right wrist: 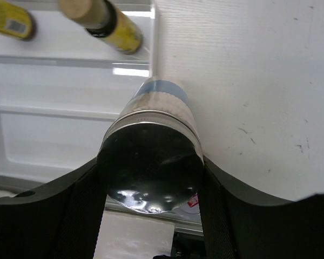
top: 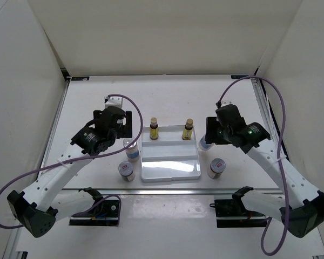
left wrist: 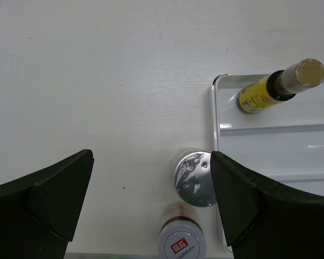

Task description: Organize the condiment bottles

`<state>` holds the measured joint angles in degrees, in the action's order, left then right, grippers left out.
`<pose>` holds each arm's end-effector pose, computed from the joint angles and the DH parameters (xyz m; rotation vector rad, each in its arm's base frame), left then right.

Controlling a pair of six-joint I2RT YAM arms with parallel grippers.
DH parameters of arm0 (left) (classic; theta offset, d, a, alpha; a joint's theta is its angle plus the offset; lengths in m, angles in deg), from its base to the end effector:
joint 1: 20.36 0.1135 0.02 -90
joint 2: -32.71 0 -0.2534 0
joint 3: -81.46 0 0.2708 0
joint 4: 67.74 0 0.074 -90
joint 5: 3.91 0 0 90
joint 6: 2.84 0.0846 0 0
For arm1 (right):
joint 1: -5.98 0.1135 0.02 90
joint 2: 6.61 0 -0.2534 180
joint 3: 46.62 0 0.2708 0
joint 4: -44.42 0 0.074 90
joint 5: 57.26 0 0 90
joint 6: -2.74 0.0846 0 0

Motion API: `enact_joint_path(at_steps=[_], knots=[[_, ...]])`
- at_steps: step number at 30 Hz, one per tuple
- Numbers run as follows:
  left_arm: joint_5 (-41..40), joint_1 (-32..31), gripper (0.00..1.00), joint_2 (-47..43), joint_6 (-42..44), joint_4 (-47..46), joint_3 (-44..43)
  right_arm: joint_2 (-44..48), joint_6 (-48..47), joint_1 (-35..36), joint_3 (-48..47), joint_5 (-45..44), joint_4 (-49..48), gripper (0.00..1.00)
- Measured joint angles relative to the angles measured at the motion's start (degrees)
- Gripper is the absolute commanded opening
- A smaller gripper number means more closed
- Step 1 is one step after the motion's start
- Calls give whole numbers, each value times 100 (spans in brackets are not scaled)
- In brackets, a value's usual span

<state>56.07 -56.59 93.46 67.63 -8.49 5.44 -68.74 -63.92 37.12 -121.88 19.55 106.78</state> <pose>0.2375 -0.1215 0.3037 0.0717 2.2160 0.0846 0.2388 0.1217 0.2806 -0.0605 2.4055 0.1618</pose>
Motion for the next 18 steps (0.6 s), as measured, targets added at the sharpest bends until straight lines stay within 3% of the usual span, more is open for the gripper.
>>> enact_joint_path(at_steps=[6,18], knots=[[-61,0,100,0,20,-55,0,116,-20,540,-179,199,-138,16],[-68,0,100,0,15,-61,0,-649,-20,1075,83,273,-922,13]])
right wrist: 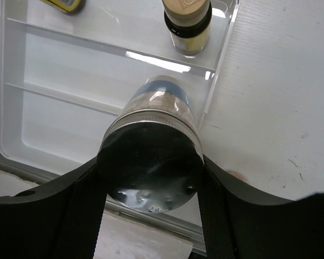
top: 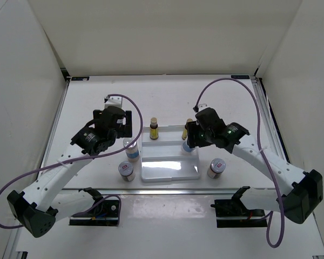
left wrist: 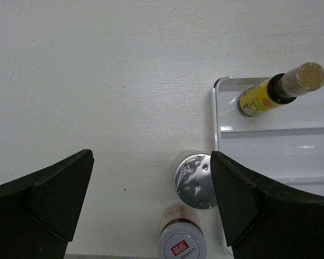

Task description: Organize the condiment bottles

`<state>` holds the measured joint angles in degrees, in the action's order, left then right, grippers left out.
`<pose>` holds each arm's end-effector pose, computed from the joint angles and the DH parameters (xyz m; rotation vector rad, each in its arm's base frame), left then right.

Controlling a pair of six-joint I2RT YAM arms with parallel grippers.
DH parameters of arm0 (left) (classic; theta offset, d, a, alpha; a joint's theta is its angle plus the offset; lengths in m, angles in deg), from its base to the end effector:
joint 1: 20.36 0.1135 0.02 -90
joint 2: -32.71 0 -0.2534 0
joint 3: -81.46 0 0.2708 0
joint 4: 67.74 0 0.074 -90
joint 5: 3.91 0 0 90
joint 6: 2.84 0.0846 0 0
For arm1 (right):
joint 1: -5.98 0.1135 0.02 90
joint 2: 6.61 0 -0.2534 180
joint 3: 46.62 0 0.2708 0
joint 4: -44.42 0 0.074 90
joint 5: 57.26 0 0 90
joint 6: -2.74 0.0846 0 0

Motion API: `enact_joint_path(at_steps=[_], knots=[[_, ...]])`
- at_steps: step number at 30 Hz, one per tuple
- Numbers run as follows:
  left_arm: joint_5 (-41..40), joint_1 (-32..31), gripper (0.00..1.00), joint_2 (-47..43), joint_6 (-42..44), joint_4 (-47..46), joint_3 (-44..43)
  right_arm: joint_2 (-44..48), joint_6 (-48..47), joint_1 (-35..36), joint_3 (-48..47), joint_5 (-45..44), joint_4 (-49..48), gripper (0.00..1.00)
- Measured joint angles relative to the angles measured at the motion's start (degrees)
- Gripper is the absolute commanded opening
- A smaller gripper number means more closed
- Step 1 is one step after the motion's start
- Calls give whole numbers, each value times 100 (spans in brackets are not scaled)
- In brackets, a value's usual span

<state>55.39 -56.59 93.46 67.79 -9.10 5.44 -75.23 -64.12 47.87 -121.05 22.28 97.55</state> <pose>0.2386 -0.1212 0.3051 0.0647 2.2030 0.0915 0.2363 0.1913 0.2613 -0.3064 2.3832 0.3189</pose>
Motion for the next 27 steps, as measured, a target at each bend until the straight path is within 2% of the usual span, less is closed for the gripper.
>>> enact_joint_path(at_steps=[3,7,9,10,13,14,20,27], knots=[[2,0,100,11,0,0,0,-111,0,0,142,-31,-153,13],[13,0,100,76,0,-2,0,-457,20,-2,166,-103,-181,25],[59,0,100,144,0,0,0,-651,42,2,164,-149,-179,41],[103,0,100,190,-2,-2,0,-717,44,9,127,-179,-223,63],[310,0,100,424,-22,2,0,-804,85,24,44,-227,-243,87],[382,0,100,509,-46,11,0,-809,118,26,20,-251,-243,100],[942,-31,100,739,-457,61,33,-437,219,160,-61,-398,-186,100],[1045,-275,100,813,-750,48,212,940,245,249,-227,-459,66,100]])
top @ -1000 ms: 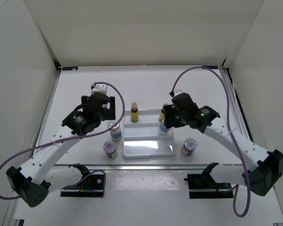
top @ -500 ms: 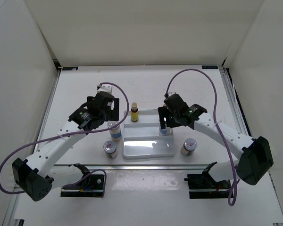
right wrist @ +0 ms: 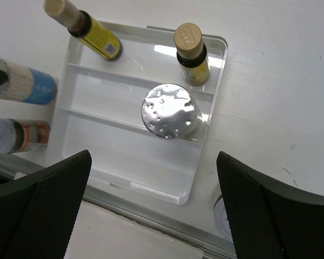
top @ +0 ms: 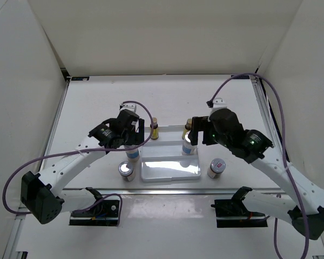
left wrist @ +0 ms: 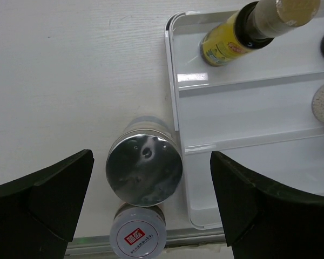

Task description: Organize the condiment bottles

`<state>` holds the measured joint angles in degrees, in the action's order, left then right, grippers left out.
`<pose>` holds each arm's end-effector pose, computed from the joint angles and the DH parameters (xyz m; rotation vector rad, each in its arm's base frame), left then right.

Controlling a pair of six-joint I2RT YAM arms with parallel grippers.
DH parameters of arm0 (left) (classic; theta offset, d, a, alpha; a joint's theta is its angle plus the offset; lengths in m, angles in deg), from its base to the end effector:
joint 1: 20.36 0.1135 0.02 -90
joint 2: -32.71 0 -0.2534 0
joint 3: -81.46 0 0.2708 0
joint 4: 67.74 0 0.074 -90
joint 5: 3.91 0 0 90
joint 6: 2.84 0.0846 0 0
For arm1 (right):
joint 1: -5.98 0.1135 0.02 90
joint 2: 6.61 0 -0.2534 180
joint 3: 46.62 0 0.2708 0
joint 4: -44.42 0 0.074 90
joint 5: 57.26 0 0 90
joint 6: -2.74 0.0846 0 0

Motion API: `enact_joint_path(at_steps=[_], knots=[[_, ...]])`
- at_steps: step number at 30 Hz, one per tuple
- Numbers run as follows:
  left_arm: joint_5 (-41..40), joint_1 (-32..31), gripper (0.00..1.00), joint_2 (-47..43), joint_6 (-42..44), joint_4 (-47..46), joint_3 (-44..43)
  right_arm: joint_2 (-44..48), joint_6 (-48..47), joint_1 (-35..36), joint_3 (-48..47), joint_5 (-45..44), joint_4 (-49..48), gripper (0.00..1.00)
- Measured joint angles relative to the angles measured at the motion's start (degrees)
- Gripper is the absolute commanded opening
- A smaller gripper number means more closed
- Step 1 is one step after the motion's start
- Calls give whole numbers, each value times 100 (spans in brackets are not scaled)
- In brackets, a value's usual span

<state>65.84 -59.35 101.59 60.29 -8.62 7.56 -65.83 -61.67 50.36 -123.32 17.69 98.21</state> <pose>0.2426 -0.1587 0.2493 0.1168 2.4323 -0.0637 0.2113 0.1760 0.3203 -0.2143 2.1977 0.4009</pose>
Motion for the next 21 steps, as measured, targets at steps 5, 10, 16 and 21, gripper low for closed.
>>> enact_joint_path(at_steps=[5,10,16,21], knots=[[2,2,100,201,-186,-4,142,457,72,0,-39,-35,273,100],[2,0,79,409,-321,13,181,476,107,0,-9,-101,533,100],[-33,2,33,522,-356,9,179,575,122,0,0,-175,822,100],[13,-22,28,352,-363,264,9,857,125,0,0,-323,1012,100]])
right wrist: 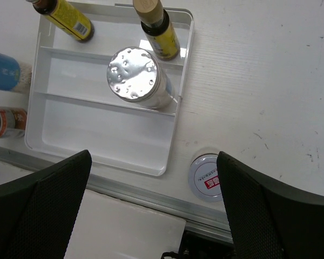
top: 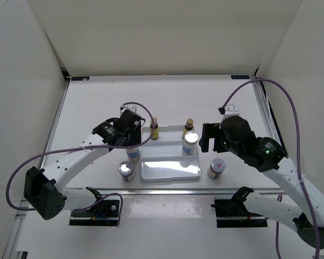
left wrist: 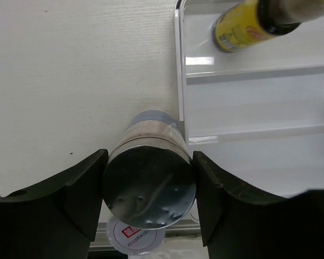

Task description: Organize the condiment bottles

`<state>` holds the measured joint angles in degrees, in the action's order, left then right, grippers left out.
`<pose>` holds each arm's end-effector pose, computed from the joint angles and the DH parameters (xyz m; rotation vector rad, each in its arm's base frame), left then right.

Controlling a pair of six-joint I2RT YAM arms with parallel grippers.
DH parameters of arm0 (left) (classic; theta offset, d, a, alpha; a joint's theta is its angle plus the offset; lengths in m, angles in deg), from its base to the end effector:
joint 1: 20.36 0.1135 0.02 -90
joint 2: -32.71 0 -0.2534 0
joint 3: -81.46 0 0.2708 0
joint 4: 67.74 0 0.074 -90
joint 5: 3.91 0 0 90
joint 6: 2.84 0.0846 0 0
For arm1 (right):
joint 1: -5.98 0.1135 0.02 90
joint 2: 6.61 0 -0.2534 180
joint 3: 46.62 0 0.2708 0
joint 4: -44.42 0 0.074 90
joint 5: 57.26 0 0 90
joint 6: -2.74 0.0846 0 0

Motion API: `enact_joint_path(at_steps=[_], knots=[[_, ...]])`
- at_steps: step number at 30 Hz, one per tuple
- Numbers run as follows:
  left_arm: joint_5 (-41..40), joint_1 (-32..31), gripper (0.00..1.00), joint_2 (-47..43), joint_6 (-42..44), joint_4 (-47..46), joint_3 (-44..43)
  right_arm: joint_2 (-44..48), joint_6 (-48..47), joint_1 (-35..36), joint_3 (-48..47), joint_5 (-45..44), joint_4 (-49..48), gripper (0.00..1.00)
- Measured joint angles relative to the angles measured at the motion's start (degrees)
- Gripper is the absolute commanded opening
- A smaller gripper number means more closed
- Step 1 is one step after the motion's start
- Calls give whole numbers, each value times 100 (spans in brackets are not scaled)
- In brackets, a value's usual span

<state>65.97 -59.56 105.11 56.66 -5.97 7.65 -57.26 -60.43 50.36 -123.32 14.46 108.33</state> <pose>0.2431 -0.1607 0.2283 0.0733 2.5244 -0.0141 0.1790 0.1380 0.3337 -0.1650 2.2075 0.3399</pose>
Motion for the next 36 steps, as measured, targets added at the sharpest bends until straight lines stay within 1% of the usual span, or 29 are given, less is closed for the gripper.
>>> enact_joint_path(at_steps=[1,3,5,10,15,20,22,23,24,26,27,31,32,33,36], knots=[[0,-15,24,-59,7,85,-127,46,0,0,0,-31,24,100],[-39,-70,23,-181,37,219,-426,116,0,0,0,-87,63,100],[-2,-153,19,-313,28,278,-761,160,0,0,0,-127,133,100],[31,-490,17,-310,-4,70,-1294,166,0,0,0,-157,271,100],[85,-730,15,306,-44,-59,-1375,199,13,0,0,-160,391,100],[125,-831,15,1001,-79,-162,-1344,474,81,0,0,-199,629,100],[120,-857,19,1110,-87,-229,-1283,616,127,0,0,-223,710,100],[120,-863,21,1130,-101,-273,-1250,673,140,0,0,-236,756,100],[111,-866,32,1152,-111,-302,-1228,728,155,0,0,-243,811,100],[61,-890,42,1176,-149,-396,-1165,811,219,0,4,-256,903,100],[22,-905,53,1191,-168,-431,-1134,835,273,0,7,-260,953,100],[-70,-957,90,1279,-221,-503,-1019,715,494,0,7,-264,1209,100],[-92,-970,93,1296,-232,-533,-990,621,588,0,9,-264,1296,100],[-109,-981,100,1305,-251,-573,-966,505,671,0,9,-271,1373,100],[-168,-1005,100,1296,-304,-625,-909,166,1047,0,15,-315,1613,100]])
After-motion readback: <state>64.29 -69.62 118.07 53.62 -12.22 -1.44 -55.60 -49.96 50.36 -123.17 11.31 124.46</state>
